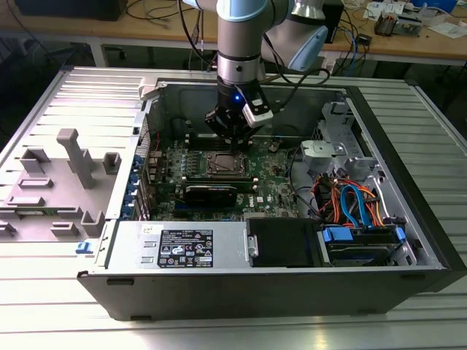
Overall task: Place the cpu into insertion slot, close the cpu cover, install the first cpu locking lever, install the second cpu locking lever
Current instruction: 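Install the first cpu locking lever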
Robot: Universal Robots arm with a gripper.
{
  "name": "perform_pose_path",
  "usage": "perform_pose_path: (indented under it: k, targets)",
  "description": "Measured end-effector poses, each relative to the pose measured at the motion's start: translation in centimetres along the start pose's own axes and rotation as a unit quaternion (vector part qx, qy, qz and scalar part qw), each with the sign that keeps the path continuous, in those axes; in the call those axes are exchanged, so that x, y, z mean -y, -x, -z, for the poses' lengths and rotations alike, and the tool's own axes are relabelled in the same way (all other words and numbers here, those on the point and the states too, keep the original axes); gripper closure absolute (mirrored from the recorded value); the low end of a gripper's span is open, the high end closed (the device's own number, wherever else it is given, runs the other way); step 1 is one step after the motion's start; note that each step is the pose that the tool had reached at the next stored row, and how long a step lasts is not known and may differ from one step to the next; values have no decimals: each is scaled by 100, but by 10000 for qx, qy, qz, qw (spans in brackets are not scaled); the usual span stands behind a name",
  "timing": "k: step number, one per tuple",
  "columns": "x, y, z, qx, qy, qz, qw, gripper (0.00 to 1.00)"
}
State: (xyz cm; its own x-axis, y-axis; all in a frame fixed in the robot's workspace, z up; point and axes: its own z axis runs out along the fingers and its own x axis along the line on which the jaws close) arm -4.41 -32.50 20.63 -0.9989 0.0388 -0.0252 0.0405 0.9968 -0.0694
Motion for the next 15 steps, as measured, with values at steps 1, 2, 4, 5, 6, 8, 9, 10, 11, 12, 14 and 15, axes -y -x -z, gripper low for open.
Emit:
perform_pose_path:
  k: [1,2,4,5,6,8,9,10,11,12,14,15]
  targets:
    - [1,0,-2,0,-3,-2,10000,89]
    - [2,1,-6,1,-12,-10,10000,89]
    - [3,2,-10,0,-26,-17,10000,89]
    - [3,3,-12,0,-31,-20,10000,89]
    - [4,4,-15,-1,-34,-21,10000,89]
    - [4,6,-22,-1,-37,-24,10000,89]
    - [3,7,-25,0,-37,-24,10000,89]
    - [2,9,-29,0,-35,-24,10000,89]
    - [2,9,-29,0,-35,-24,10000,89]
    - [2,9,-29,0,-35,-24,10000,89]
    - [2,9,-30,0,-35,-24,10000,89]
    - [2,9,-30,0,-35,-24,10000,89]
